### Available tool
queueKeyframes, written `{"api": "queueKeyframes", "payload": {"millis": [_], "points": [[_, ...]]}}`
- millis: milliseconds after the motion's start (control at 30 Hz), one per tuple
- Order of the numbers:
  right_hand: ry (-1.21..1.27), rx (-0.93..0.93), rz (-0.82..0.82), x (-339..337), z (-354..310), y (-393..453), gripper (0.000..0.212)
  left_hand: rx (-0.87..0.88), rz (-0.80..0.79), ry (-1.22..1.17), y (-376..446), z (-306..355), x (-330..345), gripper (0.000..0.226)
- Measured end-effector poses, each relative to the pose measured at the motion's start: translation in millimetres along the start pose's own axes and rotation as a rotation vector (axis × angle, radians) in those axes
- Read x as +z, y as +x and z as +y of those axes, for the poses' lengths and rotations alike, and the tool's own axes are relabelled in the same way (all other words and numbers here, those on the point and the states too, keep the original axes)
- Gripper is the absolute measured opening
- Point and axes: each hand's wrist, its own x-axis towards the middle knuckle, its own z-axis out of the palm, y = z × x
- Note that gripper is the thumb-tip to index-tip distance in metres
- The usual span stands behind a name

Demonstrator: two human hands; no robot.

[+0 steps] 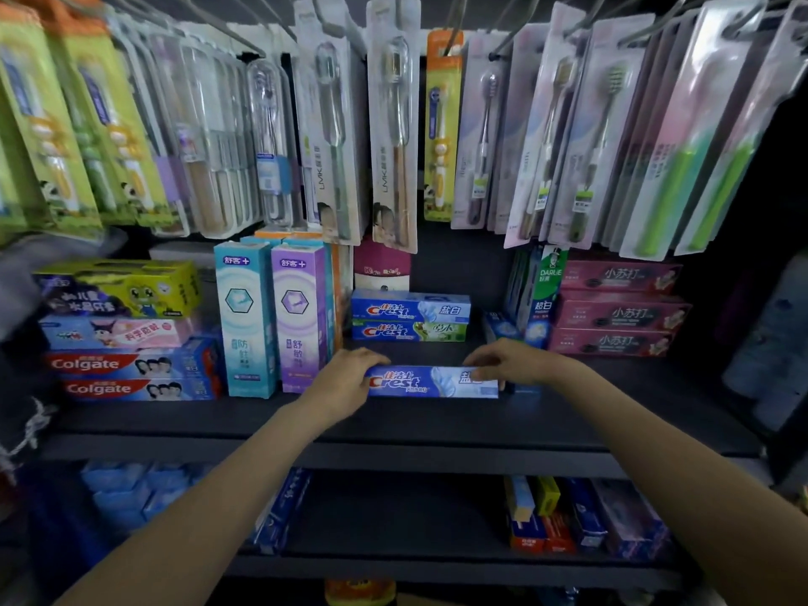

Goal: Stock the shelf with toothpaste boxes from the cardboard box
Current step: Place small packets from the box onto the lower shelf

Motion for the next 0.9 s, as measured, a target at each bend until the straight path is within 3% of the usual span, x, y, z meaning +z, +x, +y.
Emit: {"api": "queueKeyframes", "payload": {"millis": [267, 467, 567, 667, 900], "points": [[-0.14, 0.017, 0.208, 2.3, 2.5, 24.5, 0.04, -0.018, -0.032, 0.034, 19.1, 3.7, 5.2, 0.054], [-0.195, 0.032, 0.261, 10.7, -8.2, 58.6, 0.042, -0.09, -0.081, 0.047, 39.6, 5.4, 9.4, 0.062], [-0.213, 0.07, 0.433, 13.9, -5.8, 61.9, 0.034, -0.11, -0.151, 0.08, 46.8, 6.2, 12.6, 0.064], [-0.267, 0.232, 0.631, 0.4, 3.6, 43.2, 0.023, -0.127, -0.171, 0.113, 53.3, 5.9, 14.5, 0.065], [-0.132, 0.509, 0.433, -18.0, 43.2, 3.8, 0.049, -0.169, -0.048, 0.161, 60.1, 18.2, 17.5, 0.056]]}}
